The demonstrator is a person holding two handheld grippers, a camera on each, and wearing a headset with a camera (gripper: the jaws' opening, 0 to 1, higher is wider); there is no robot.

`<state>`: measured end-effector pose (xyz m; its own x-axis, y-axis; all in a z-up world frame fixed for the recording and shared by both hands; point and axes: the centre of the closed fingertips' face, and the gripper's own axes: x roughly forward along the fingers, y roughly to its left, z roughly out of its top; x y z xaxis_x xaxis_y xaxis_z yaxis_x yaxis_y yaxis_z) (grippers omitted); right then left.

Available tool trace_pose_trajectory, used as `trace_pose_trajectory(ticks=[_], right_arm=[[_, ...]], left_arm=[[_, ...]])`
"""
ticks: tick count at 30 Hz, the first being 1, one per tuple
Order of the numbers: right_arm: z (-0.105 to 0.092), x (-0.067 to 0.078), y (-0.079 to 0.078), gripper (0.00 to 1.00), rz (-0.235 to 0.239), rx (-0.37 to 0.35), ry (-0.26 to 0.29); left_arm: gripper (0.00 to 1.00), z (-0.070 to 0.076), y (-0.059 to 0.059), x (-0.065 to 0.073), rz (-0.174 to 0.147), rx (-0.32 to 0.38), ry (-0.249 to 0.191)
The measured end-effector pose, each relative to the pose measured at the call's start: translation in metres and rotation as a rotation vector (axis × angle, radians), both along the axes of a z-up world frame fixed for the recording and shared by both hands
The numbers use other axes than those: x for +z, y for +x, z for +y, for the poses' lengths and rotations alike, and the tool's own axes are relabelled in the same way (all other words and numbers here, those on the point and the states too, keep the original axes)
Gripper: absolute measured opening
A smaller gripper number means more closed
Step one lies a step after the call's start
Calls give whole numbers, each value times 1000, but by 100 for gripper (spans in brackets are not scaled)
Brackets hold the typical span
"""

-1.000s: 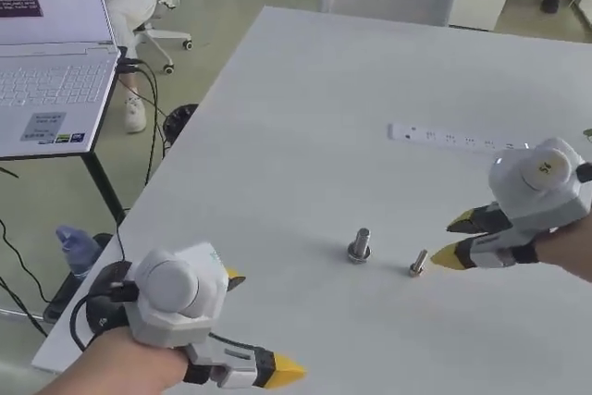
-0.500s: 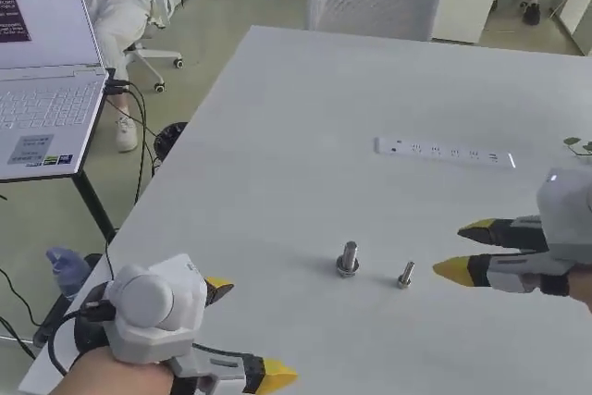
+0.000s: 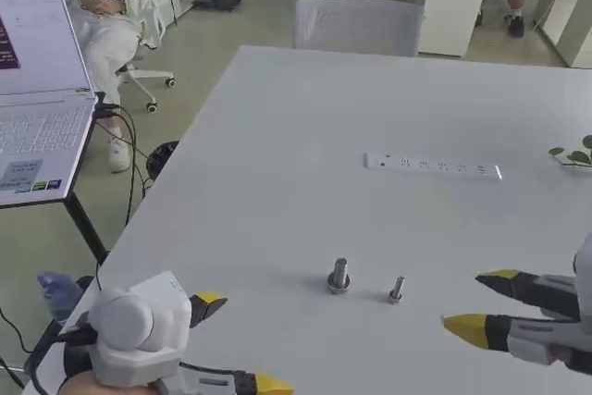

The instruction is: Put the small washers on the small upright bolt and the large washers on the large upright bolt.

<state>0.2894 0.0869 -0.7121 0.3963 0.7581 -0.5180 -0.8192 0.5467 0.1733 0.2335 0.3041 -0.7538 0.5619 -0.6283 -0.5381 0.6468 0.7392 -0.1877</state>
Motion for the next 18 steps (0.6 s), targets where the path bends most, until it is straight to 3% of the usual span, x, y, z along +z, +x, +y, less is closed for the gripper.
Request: trace_pose_trajectory(ticks=[8, 13, 18], right_arm=[[-9, -9, -17, 66, 6, -35, 10], [-12, -16, -19, 71, 1, -60, 25], [-21, -30, -25, 79, -17, -109, 2]], left_arm=[[90, 0, 4, 11, -10, 34, -38], [91, -3, 0, 12, -9, 36, -41], [91, -5, -6, 14, -5, 43, -53]])
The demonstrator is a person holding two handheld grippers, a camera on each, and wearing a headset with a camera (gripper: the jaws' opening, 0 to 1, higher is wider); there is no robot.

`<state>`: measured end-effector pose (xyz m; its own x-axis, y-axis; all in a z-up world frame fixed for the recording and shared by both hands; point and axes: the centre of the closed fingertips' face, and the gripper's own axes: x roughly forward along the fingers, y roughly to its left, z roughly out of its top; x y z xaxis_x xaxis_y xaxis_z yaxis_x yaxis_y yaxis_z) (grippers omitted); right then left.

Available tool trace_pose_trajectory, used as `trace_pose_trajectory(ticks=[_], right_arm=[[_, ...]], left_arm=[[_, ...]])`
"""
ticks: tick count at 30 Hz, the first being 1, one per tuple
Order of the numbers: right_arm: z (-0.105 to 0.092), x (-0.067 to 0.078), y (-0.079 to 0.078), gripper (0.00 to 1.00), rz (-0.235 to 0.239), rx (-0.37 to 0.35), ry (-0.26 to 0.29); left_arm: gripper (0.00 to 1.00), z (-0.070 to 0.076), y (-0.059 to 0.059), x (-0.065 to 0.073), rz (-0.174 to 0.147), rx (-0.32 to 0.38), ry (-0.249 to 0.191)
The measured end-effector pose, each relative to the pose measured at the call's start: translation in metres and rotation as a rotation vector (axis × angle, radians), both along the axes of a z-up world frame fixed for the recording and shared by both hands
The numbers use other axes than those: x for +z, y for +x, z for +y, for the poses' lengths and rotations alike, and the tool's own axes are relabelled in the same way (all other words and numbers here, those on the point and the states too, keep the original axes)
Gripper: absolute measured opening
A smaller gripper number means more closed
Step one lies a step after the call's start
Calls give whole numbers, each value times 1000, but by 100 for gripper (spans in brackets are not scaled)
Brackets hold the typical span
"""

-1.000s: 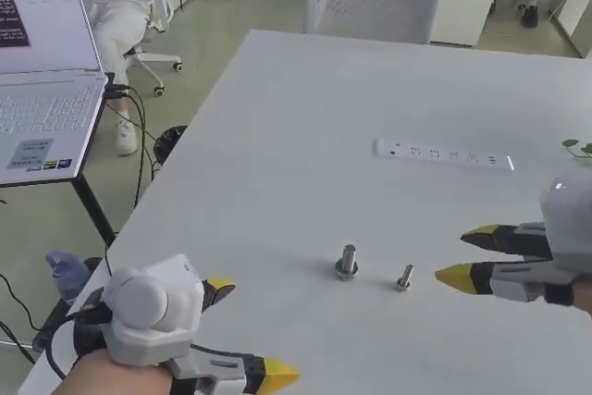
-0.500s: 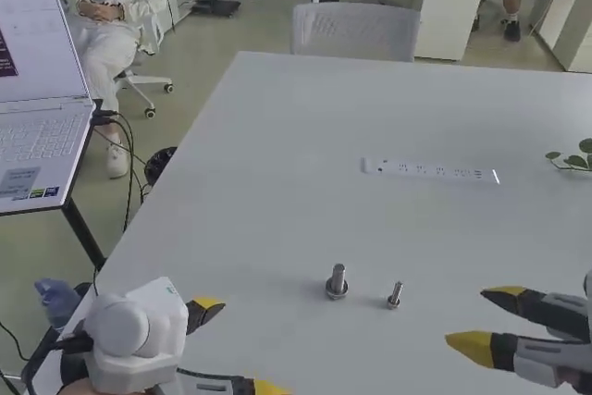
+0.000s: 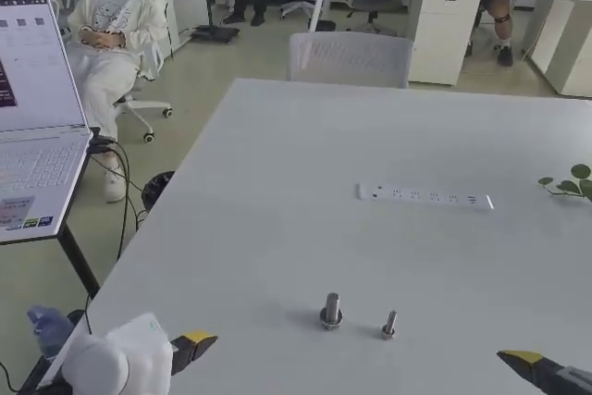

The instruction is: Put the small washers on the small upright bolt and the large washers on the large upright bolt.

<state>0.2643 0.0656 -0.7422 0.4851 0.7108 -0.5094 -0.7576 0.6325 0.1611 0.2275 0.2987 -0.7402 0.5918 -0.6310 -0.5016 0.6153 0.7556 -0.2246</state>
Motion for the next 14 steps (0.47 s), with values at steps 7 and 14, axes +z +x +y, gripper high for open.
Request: trace_pose_trajectory(ticks=[7, 14], right_arm=[[-3, -8, -13, 81, 19, -16, -2], [-6, -9, -19, 85, 36, -30, 5]], left_arm=[[92, 3, -2, -1, 11, 17, -2], [94, 8, -3, 1, 9, 26, 7]])
